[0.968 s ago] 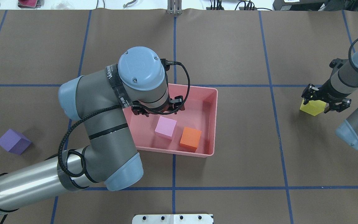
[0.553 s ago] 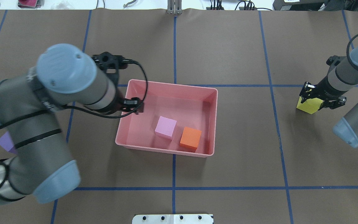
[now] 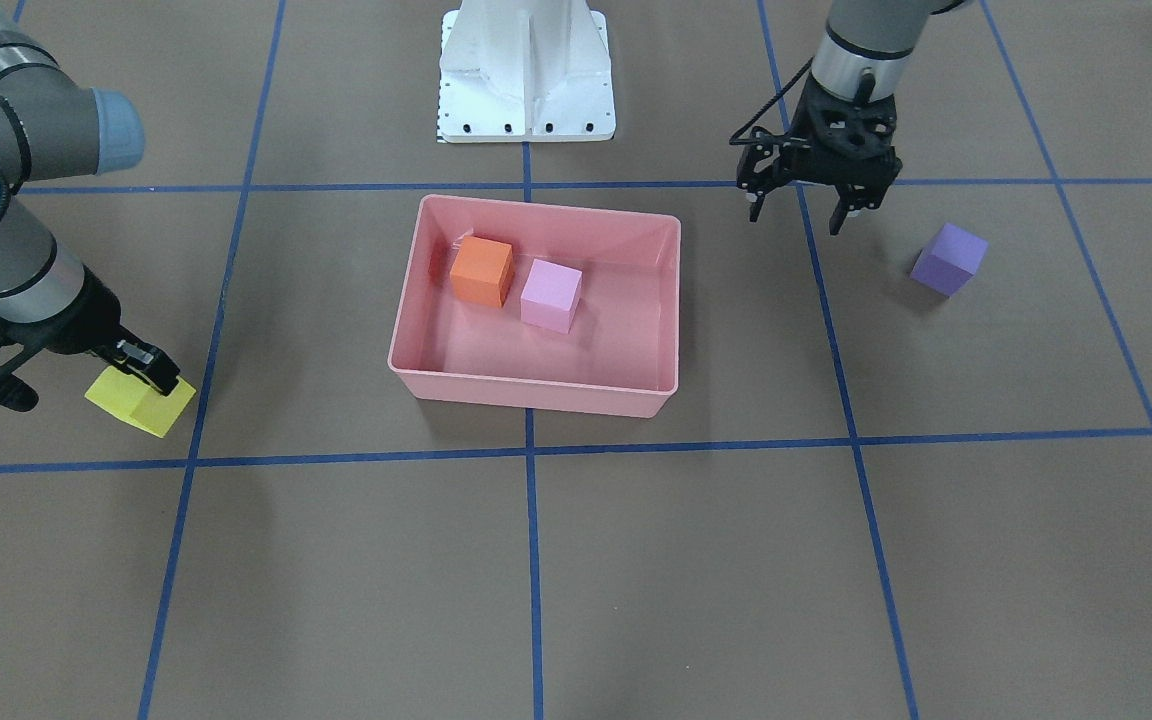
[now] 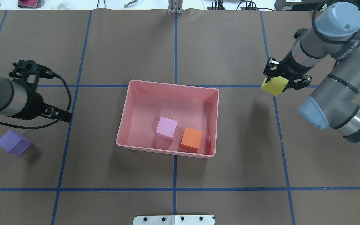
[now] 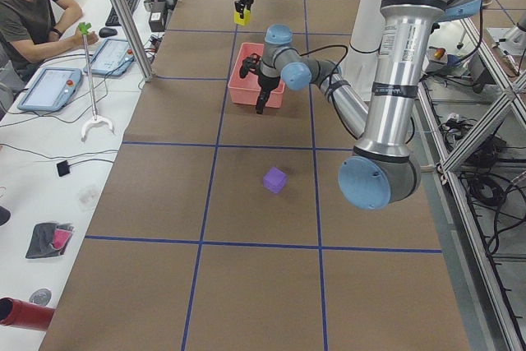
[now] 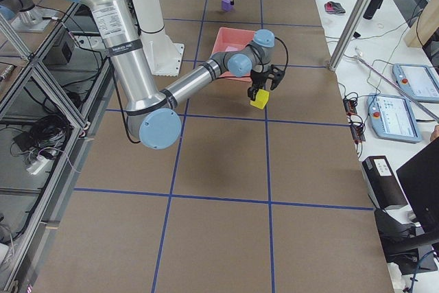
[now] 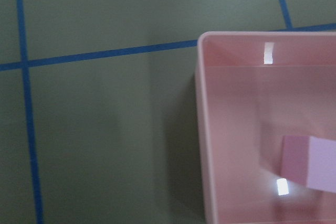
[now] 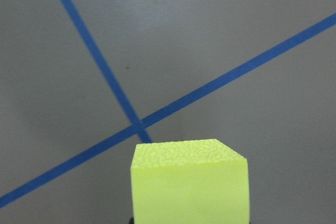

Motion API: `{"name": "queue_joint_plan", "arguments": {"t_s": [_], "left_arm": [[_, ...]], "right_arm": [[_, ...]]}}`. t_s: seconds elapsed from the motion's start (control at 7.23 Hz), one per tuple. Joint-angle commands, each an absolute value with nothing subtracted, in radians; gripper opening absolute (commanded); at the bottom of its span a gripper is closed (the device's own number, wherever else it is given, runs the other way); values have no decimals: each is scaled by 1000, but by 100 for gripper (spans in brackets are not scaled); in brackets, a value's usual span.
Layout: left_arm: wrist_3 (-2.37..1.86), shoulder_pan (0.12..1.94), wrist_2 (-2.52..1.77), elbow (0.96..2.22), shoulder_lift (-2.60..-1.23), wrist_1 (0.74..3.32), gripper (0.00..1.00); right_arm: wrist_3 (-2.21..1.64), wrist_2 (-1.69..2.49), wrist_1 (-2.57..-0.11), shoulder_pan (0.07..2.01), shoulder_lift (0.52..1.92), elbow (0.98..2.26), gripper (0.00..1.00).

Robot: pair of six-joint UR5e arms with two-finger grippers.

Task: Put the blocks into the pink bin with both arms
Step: 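Carry the yellow cube into the bin while the left gripper lowers to purple cube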

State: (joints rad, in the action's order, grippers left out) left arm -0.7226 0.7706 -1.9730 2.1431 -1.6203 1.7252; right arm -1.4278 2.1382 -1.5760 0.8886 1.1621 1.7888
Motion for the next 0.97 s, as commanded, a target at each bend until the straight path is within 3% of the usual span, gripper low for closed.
{"name": "queue_joint_plan", "arguments": {"t_s": [0.0, 0.28, 0.55, 0.83], "left_arm": [[-457, 944, -2115, 2053, -1449, 1891, 93], [-211, 1063, -2158, 1973, -1393, 1894, 93], [-202, 1062, -2158, 1892, -1388, 1986, 93], [-237, 1058, -2158, 1812, -1384, 2106, 94]], "right_arm": [[-1559, 2131, -1624, 816, 1048, 1847, 0], [-1612, 2099, -1693, 750, 945, 1848, 0], [-1627, 2021, -1750, 636, 933, 1908, 0], [-1644, 1919, -1750, 540, 916, 1882, 0]]}}
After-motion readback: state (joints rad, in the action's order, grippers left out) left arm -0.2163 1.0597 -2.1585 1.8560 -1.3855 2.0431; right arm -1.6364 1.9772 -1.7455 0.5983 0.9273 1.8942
